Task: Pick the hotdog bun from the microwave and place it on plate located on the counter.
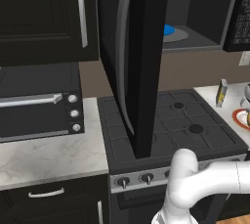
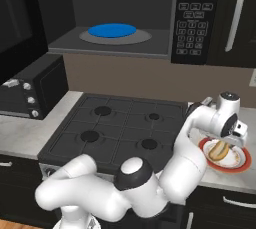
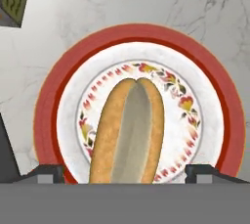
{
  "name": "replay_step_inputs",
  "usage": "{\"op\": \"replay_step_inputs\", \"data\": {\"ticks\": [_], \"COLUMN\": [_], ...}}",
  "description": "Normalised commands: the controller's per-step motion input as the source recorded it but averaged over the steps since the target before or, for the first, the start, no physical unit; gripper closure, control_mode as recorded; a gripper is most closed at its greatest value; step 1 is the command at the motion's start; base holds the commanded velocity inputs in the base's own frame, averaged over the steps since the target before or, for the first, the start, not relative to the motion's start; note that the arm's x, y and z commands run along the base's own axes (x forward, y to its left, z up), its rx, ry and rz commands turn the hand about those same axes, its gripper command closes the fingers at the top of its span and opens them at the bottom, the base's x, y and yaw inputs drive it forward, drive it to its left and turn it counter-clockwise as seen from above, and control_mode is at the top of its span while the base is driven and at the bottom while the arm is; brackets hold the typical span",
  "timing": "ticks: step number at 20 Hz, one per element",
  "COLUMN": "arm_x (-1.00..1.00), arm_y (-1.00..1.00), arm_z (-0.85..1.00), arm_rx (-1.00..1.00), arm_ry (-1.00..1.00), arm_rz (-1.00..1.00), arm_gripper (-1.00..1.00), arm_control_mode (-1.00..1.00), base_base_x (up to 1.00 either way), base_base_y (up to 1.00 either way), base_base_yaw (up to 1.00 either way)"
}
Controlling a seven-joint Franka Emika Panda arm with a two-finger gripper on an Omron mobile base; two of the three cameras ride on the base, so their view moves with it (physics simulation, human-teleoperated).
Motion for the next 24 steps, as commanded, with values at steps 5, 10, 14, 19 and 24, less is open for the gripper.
{"op": "replay_step_inputs", "data": {"ticks": [5,10,14,19,24], "arm_x": [-0.76,-0.96,-0.82,-0.68,-0.61], "arm_y": [0.72,0.91,1.00,1.00,0.89], "arm_z": [0.42,0.42,0.37,0.49,0.83], "arm_rx": [-0.05,-0.07,-0.08,-0.02,-0.01], "arm_ry": [0.00,0.00,-0.03,-0.10,-0.02], "arm_rz": [0.00,0.00,0.00,0.00,0.00], "arm_gripper": [-1.00,-1.00,-1.00,-1.00,-1.00], "arm_control_mode": [-1.00,-1.00,-1.00,-1.00,-1.00], "base_base_x": [0.00,0.00,0.00,0.00,0.00], "base_base_y": [0.00,0.00,0.00,0.00,0.00], "base_base_yaw": [0.00,0.00,0.00,0.00,0.00]}}
